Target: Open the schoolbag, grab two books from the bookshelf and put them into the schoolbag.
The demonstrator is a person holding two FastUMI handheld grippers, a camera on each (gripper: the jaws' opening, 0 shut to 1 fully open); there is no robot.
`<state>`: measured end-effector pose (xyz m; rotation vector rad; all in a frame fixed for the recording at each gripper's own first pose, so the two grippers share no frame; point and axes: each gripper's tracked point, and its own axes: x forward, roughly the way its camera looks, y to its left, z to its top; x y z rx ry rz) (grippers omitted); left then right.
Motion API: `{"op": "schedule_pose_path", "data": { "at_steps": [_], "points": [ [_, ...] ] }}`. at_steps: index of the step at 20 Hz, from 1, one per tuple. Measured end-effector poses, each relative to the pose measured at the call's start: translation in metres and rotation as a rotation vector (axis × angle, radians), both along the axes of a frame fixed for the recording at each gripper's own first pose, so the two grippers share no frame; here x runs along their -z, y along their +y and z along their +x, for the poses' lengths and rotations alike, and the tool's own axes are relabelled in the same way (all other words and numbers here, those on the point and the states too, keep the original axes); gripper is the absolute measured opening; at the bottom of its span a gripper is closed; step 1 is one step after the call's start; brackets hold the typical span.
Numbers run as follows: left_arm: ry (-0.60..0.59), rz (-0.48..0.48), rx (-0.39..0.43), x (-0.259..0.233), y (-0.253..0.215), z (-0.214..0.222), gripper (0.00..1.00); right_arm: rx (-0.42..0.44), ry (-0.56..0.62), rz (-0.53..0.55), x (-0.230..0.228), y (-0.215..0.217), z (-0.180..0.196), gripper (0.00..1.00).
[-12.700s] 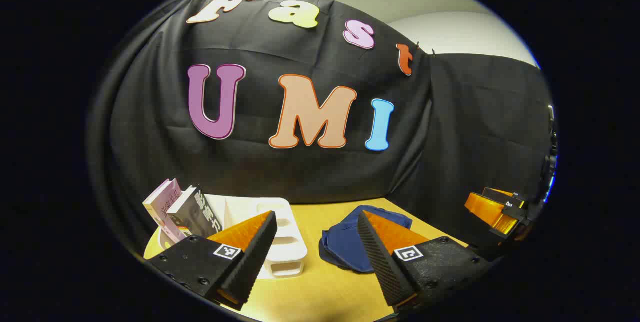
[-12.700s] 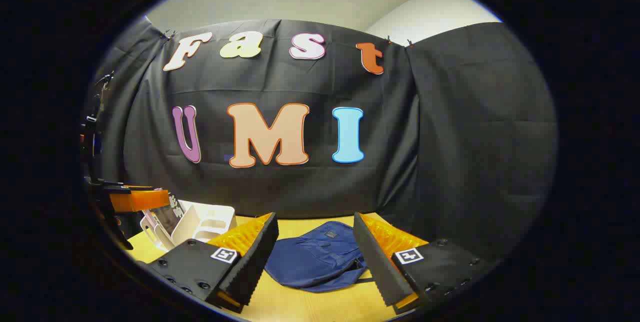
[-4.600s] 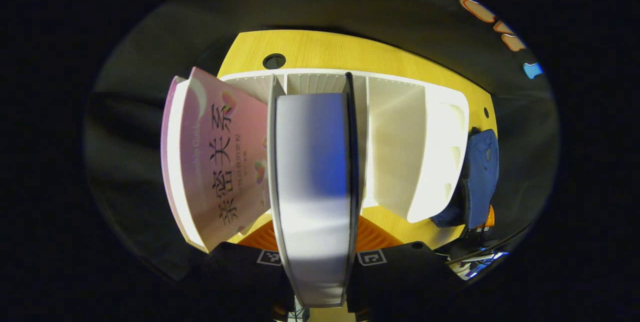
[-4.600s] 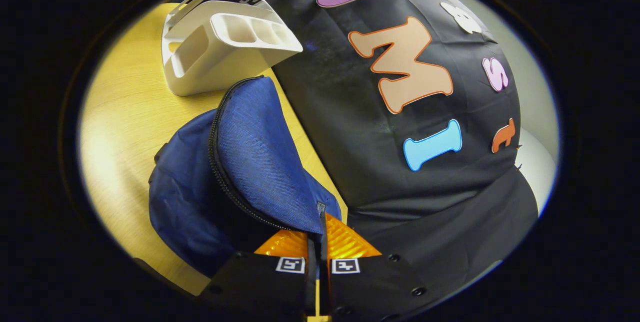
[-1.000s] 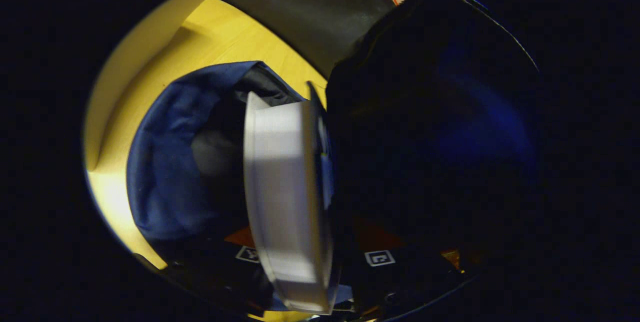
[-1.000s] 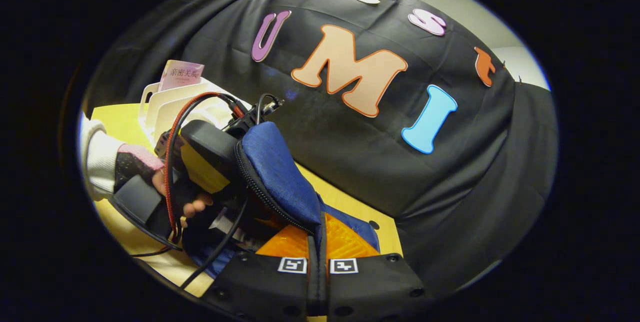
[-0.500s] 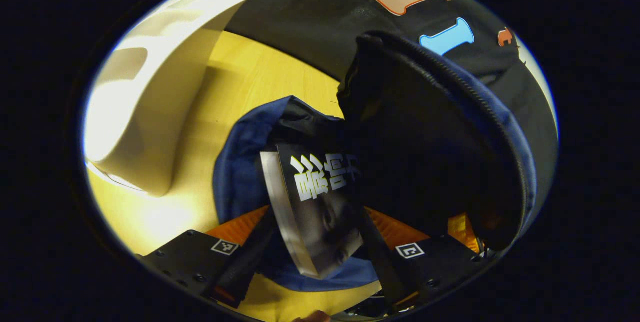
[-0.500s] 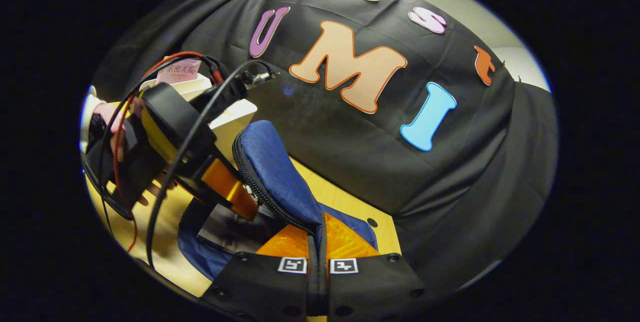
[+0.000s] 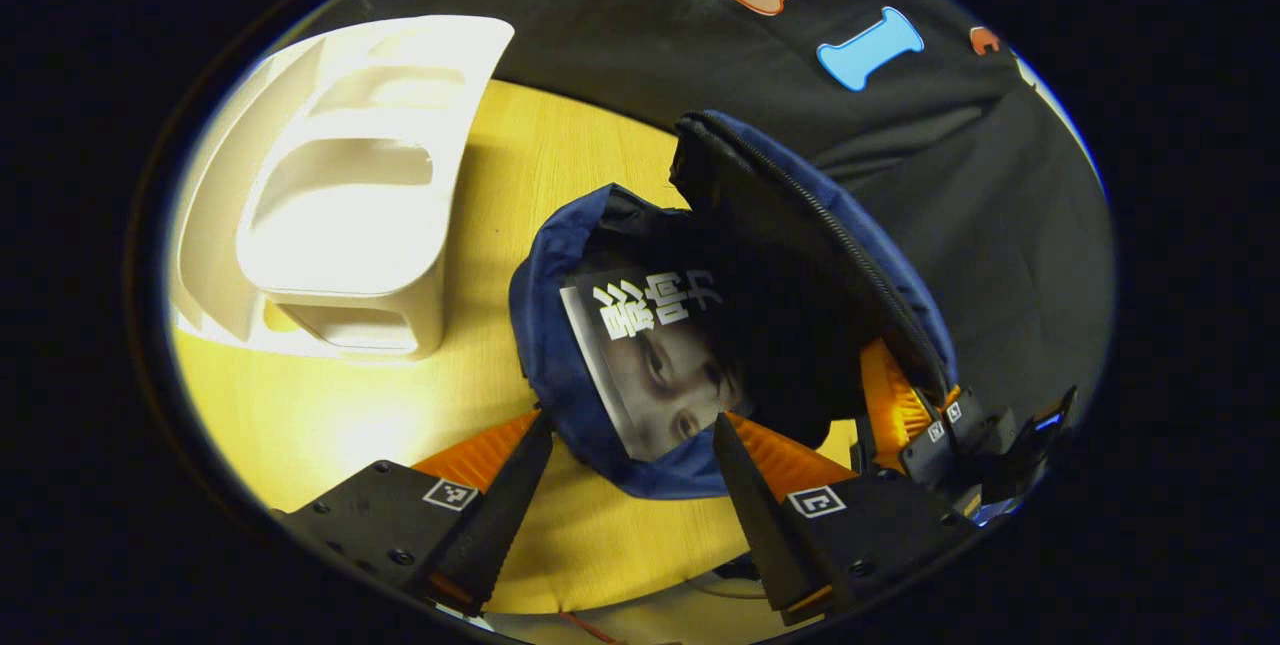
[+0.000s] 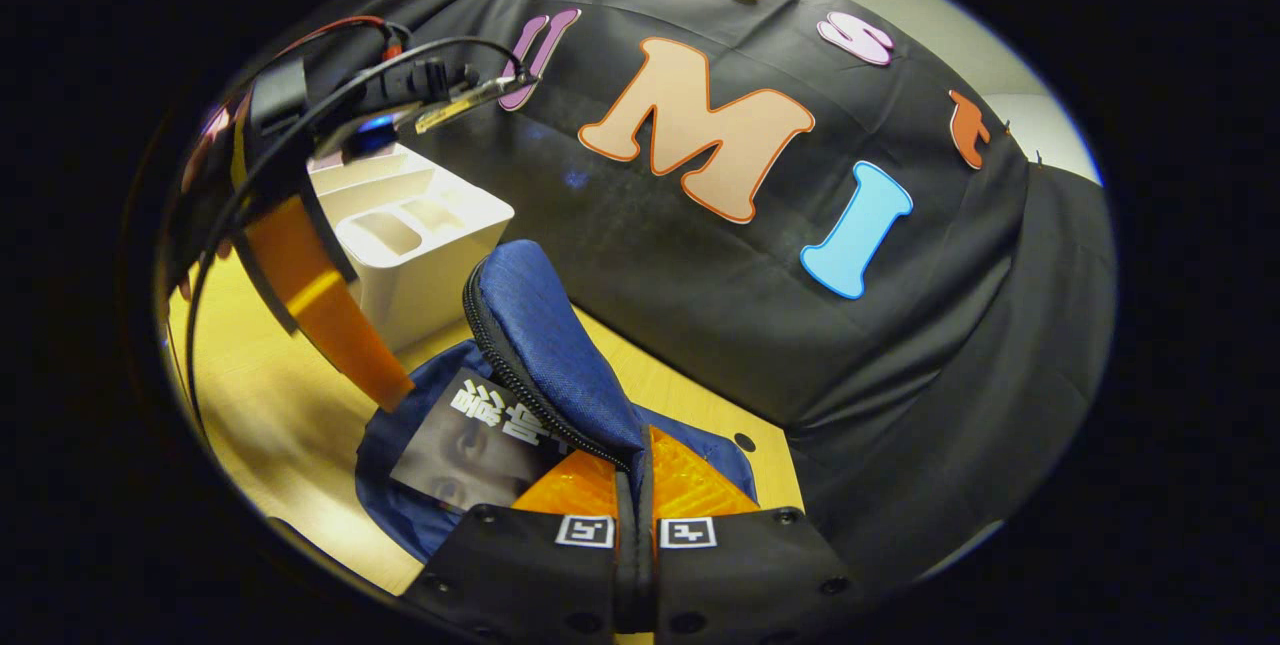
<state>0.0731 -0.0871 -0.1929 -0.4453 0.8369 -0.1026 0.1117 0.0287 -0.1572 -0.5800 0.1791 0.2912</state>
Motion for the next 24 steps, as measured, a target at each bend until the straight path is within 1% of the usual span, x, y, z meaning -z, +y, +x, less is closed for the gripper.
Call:
{"op": "schedule_pose_path", "data": {
  "at_steps": [4, 6, 7, 8, 9, 10, 14, 15, 16, 18, 21, 22, 24],
  "points": [
    [0.019, 0.024, 0.005, -0.03, 0.019, -0.021, 0.96, 0.018, -0.004, -0.002, 0.001, 0.001, -0.001, 0.01],
    [0.043, 0.029, -0.014, -0.048, 0.033, -0.032, 0.96, 0.024, -0.006, -0.011, 0.002, 0.003, -0.002, 0.0],
    [0.052, 0.026, -0.026, -0.058, 0.04, -0.036, 0.96, 0.027, -0.004, -0.012, 0.002, 0.004, -0.003, 0.03],
    [0.057, 0.02, -0.037, -0.069, 0.048, -0.04, 0.96, 0.032, -0.002, -0.012, 0.004, 0.006, -0.003, 0.01],
    [0.061, 0.02, -0.049, -0.078, 0.057, -0.044, 1.0, 0.038, -0.002, -0.012, 0.004, 0.005, -0.005, 0.01],
    [0.062, 0.026, -0.064, -0.088, 0.069, -0.048, 0.96, 0.044, -0.002, -0.012, 0.004, 0.005, -0.004, 0.01],
    [0.078, 0.092, -0.112, -0.123, 0.12, -0.064, 0.95, 0.066, -0.005, -0.018, 0.005, 0.004, -0.003, 0.01],
    [0.073, 0.118, -0.118, -0.13, 0.132, -0.067, 0.95, 0.07, -0.006, -0.024, 0.004, 0.005, -0.003, 0.03],
    [0.067, 0.15, -0.129, -0.138, 0.146, -0.07, 0.95, 0.074, -0.006, -0.03, 0.005, 0.007, -0.003, 0.01],
    [0.069, 0.189, -0.136, -0.153, 0.167, -0.077, 0.95, 0.081, -0.008, -0.04, 0.006, 0.009, -0.002, 0.01],
    [0.122, 0.193, -0.153, -0.164, 0.199, -0.094, 0.95, 0.095, -0.009, -0.049, 0.007, 0.012, -0.002, 0.01],
    [0.145, 0.19, -0.171, -0.168, 0.212, -0.099, 0.95, 0.103, -0.011, -0.053, 0.008, 0.012, -0.001, 0.03],
    [0.166, 0.202, -0.219, -0.176, 0.25, -0.101, 0.95, 0.123, -0.012, -0.054, 0.008, 0.012, -0.001, 0.03]
  ]
}}
